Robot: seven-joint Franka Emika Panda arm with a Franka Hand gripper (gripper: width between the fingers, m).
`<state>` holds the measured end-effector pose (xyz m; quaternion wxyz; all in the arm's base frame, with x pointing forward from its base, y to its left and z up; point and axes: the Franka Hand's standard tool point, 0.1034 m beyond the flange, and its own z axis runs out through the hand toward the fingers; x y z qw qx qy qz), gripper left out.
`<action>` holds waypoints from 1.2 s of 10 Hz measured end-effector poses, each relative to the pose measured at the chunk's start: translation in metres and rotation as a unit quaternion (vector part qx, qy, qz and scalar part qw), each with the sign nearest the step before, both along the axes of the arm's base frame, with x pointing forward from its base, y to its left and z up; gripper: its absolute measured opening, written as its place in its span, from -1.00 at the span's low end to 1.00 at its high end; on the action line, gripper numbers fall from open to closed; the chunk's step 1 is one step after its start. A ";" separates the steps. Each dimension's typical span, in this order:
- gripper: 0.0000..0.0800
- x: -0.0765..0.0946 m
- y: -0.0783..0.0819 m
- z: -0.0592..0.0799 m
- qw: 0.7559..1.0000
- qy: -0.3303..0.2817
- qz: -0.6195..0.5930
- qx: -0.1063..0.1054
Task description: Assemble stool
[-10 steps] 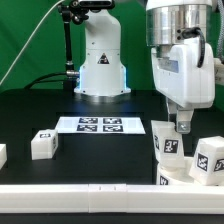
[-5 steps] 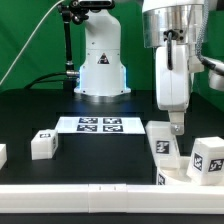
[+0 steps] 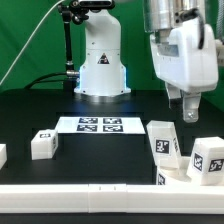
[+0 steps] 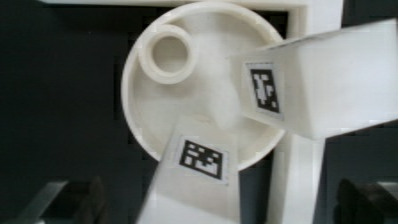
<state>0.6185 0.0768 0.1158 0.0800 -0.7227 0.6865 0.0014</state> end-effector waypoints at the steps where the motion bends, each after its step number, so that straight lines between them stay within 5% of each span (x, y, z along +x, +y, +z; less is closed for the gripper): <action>1: 0.62 -0.001 0.000 -0.002 0.999 -0.004 0.040 -0.005; 6: 0.62 0.003 -0.002 0.000 0.958 -0.023 0.284 -0.038; 12: 0.62 0.005 -0.010 -0.002 0.856 -0.045 0.510 -0.065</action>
Offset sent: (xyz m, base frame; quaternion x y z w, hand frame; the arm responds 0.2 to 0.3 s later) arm 0.0103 -0.0050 -0.0046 -0.0578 0.0243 -0.3012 0.9515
